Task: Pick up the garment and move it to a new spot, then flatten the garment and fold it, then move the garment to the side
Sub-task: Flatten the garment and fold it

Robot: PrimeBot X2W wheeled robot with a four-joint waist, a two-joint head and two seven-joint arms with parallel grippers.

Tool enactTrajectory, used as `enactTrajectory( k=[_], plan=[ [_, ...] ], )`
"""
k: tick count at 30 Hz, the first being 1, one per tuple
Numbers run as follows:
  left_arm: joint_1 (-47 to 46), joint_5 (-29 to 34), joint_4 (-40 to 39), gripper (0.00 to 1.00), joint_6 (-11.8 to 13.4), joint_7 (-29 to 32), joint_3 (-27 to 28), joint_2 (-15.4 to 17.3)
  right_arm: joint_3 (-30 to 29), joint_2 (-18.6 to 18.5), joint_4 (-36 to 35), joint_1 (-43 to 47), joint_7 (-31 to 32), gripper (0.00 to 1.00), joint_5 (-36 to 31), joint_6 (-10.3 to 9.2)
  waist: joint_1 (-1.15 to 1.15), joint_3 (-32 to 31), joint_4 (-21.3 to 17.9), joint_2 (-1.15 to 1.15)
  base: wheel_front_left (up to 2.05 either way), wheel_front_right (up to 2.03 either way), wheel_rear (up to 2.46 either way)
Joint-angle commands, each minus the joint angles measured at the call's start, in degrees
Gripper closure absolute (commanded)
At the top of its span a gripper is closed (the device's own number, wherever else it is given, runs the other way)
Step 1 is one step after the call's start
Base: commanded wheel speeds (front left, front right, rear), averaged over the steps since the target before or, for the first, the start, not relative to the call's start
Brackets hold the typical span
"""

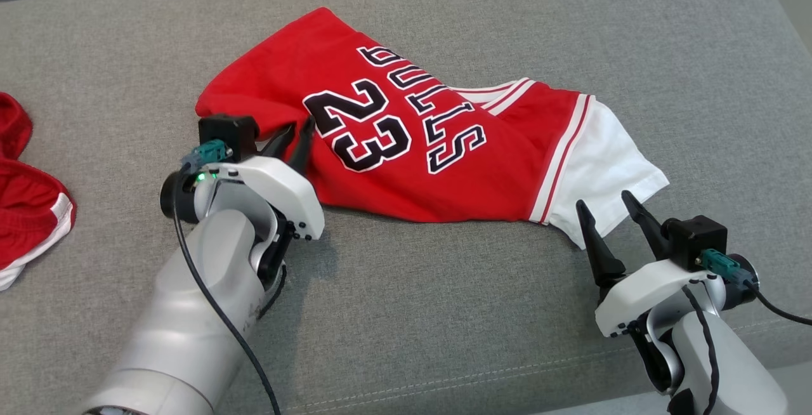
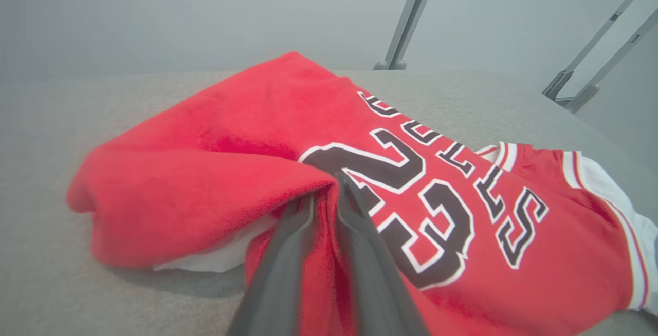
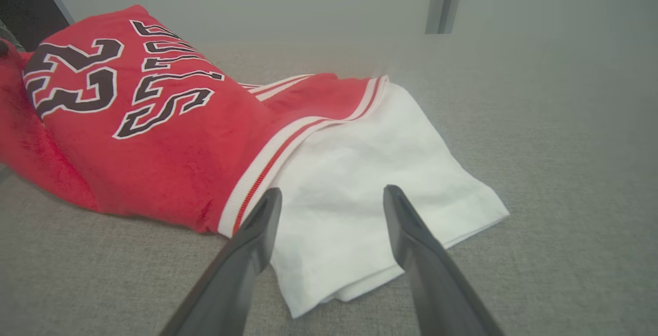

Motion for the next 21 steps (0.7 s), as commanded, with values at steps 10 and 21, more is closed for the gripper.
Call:
enactTrajectory(
  k=[10, 21],
  plan=[
    [-12.0, 8.4, -6.7, 1.0, 2.1, -0.8, -0.4, 5.7, 2.1, 1.3, 2.3, -0.8, -1.2, 0.0, 1.2, 0.24, 0.0, 2.0, -3.3, 0.0, 0.0, 0.0, 0.0],
    [-14.3, 12.0, -2.4, 0.0, -0.8, -0.8, -3.9, 5.9, 4.5, 2.5, 5.8, -1.6, -1.3, 0.0, 2.9, 0.24, 0.0, 4.2, -8.4, 0.0, 0.0, 0.0, 0.0]
  ],
)
